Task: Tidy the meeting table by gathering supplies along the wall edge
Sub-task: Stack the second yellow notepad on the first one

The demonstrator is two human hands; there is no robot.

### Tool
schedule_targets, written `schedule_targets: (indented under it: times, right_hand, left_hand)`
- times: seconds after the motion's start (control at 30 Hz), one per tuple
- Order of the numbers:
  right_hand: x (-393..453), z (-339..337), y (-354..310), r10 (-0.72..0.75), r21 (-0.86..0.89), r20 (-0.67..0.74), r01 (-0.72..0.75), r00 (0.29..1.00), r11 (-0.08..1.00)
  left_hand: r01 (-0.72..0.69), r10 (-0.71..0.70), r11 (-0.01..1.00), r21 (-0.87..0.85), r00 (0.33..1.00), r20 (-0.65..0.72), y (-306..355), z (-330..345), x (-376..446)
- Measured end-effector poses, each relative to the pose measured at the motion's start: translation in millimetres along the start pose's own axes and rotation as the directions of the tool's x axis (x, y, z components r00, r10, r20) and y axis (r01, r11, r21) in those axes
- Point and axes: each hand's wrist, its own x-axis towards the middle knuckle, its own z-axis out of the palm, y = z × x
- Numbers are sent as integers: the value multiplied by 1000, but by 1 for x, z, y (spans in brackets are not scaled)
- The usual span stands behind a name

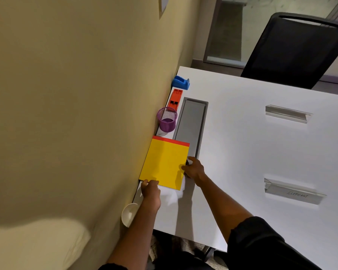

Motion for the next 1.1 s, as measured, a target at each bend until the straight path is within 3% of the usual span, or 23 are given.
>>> schedule_targets:
  times: [0.27,0.37,0.43,0.5,0.6,0.7,0.77,0.87,1.03,1.1]
  right_hand:
    - [-4,-7,4,-11,-7,110,12,994,1000]
    - [-11,-5,7,-73,-81,114,82,991,993]
    - [-21,-8,5,-112,-133,109,126,988,983]
    - [-24,-10,8,-155,-182,117,174,981,968]
    - [-30,-14,13,-240,-278,115,263,964,924]
    - [-42,-20,21,-294,-400,83,302,952,865]
    - [-54,-26,27,-340,-512,67,325,938,795]
    - [-67,-34,36,-377,-643,36,310,925,700]
    - [-102,-50,50,-437,-740,-50,261,898,620]
    - [-123,-54,57,-444,-745,-90,236,892,624]
  left_hand:
    - [-41,42,999,-30,998,41,-5,0,-15]
    - [-118,115,991,55,992,62,-7,1,-25]
    - [-220,202,955,200,974,107,-10,2,-34]
    - [-356,316,836,417,935,164,-13,3,-43]
    - [-573,459,508,643,812,361,-22,0,-53]
    - [-640,459,181,747,727,511,-34,-5,-62]
    - [-646,462,45,762,690,558,-38,-7,-73]
    - [-638,462,-78,766,658,595,-40,-9,-84]
    - [-661,516,-160,733,577,633,-46,-18,-112]
    - [-653,501,-196,732,575,647,-51,-24,-124]
